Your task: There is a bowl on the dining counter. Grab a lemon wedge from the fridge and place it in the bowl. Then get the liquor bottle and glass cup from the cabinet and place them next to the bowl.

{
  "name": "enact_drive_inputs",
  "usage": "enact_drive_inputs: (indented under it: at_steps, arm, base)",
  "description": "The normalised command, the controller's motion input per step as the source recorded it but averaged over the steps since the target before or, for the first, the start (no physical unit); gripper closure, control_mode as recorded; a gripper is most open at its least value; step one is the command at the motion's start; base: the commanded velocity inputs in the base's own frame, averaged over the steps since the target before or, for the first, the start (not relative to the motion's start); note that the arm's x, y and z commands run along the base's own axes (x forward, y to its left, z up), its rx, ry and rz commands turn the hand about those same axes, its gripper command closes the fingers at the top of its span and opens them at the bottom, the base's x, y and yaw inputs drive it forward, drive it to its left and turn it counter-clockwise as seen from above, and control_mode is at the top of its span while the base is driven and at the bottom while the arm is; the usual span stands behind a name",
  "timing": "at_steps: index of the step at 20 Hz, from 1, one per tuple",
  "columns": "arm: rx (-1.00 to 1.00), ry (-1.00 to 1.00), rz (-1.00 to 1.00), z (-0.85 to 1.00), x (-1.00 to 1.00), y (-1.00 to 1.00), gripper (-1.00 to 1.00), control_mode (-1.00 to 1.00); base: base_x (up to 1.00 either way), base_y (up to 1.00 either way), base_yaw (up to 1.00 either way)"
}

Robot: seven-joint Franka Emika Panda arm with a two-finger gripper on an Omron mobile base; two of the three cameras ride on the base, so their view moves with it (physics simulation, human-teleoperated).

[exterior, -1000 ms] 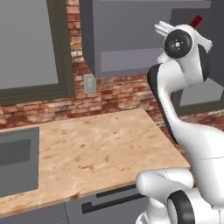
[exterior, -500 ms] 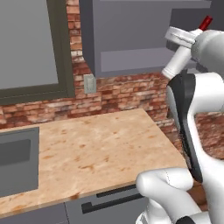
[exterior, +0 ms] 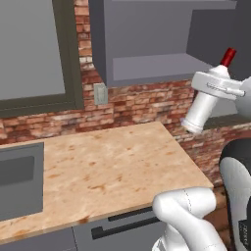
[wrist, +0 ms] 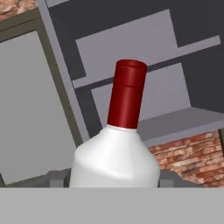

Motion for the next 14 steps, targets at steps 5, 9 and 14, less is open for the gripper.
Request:
enact_drive_inputs:
  at_steps: [5,9,14]
  arm:
    - [-0.09,0.05,0.16,-0.33,-0.56,0.37,1.0,-1.0]
    - [-0.11,0.13,0.11,-0.37,-0.19,0.24,1.0,-1.0]
    - [-0.06,0.22,0.01,-0.19,0.0,0.16,1.0,-1.0]
  base:
    - [0.0,0.0,0.0]
    - [0.0,0.0,0.0]
    - [0.0,0.0,0.0]
